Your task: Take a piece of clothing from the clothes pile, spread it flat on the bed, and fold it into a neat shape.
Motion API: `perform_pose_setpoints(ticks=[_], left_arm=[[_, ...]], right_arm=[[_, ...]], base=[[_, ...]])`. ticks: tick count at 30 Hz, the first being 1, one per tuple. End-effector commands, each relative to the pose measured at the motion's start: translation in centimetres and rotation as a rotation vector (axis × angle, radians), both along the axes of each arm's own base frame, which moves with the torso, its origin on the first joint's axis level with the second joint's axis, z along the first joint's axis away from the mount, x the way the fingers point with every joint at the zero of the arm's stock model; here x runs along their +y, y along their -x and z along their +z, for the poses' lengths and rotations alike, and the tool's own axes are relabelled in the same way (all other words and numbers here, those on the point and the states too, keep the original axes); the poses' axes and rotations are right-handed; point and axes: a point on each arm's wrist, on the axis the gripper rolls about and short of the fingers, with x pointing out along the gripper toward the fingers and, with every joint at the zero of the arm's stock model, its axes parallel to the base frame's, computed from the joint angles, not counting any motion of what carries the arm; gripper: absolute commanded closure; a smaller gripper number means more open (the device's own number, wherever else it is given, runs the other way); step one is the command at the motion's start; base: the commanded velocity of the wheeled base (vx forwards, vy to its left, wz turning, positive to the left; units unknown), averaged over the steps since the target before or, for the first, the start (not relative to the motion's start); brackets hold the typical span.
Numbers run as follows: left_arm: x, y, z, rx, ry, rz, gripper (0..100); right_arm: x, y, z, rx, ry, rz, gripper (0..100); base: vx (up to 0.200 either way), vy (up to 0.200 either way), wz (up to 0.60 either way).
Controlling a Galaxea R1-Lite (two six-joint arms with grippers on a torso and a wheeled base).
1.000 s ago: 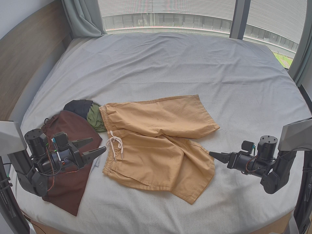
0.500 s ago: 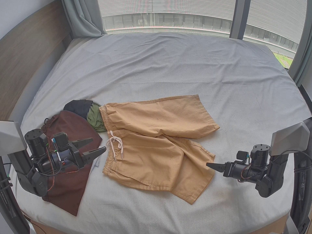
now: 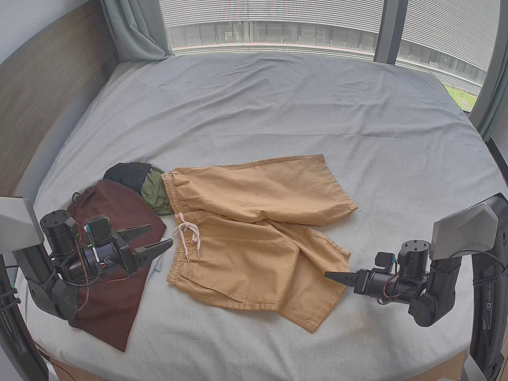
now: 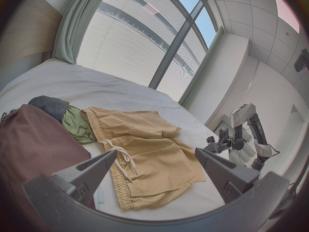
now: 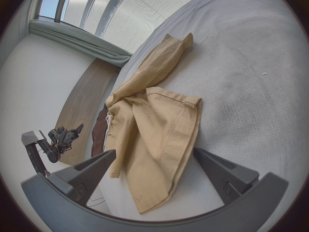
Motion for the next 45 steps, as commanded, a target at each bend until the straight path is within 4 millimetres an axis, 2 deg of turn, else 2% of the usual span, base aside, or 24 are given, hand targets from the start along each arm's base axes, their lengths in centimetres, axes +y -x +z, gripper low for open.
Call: perform_pose_setpoints(ticks=[1, 11, 17, 35, 36, 45], left_arm=[[0.0, 0.0, 0.0, -0.001, 0.000, -0.001, 0], [-0.1, -0.1, -0.2, 0.004, -0.002, -0.001, 0], [-0.1, -0.1, -0.2, 0.006, -0.001, -0.001, 0], [-0.1, -0.1, -0.2, 0.007, 0.000, -0.002, 0], [-0.1, -0.1, -0.2, 0.005, 0.000, -0.002, 0], [-0.1, -0.1, -0.2, 0.007, 0.000, -0.002, 0]], right_arm=[[0.6, -0.3, 0.1, -0.011, -0.013, 0.011, 0], [0.5, -1.3, 1.1, -0.037, -0.056, -0.015, 0], [-0.3, -1.9, 2.7, -0.092, -0.072, -0.043, 0], [-0.9, -3.2, 2.8, -0.124, -0.080, -0.069, 0], [-0.9, -3.3, 2.7, -0.126, -0.080, -0.070, 100], [-1.3, -3.9, 2.0, -0.124, -0.076, -0.085, 100]], base=[[0.000, 0.000, 0.00], [0.000, 0.000, 0.00], [0.000, 0.000, 0.00], [0.000, 0.000, 0.00], [0.000, 0.000, 0.00], [0.000, 0.000, 0.00]])
